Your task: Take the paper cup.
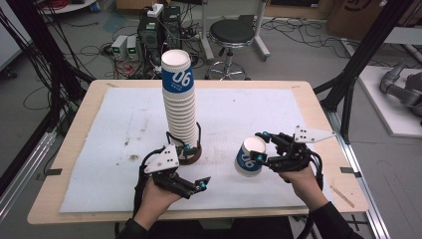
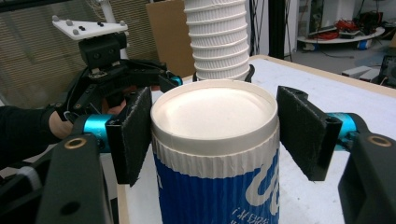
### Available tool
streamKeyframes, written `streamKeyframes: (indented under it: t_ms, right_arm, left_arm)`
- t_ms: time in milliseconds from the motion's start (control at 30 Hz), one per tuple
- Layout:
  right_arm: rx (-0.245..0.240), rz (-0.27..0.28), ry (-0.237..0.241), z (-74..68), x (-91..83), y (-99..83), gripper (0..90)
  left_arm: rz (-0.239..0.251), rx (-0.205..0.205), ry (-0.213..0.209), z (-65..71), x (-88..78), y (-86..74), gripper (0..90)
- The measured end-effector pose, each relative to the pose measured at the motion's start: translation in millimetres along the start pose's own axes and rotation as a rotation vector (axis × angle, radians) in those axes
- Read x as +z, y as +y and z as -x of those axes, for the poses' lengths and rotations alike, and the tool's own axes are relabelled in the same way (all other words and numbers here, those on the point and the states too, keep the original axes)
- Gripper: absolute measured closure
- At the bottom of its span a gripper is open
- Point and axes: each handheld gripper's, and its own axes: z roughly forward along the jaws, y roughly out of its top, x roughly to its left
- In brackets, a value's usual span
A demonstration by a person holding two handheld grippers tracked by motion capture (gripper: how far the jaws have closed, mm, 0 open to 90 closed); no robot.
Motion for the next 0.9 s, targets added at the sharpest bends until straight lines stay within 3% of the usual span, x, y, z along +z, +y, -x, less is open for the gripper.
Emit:
streamKeyframes:
  t_ms: [367, 533, 900]
  right_arm:
    - [-0.005, 0.002, 0.008, -1.8, -1.3, 0.7, 30.7]
    - [-0.004, 0.003, 0.007, -0.8, 1.2, 2.6, 30.8]
    - [-0.007, -0.002, 0.01, -2.5, 6.1, 2.8, 30.7]
  left_arm:
    - [-0.005, -0.014, -0.04, 2.6, 15.5, -1.1, 6.1]
    - [-0.028, -0.005, -0.054, 3.4, 14.7, -6.3, 6.1]
    - [-0.017, -0.006, -0.044, 5.0, 10.2, -6.0, 6.1]
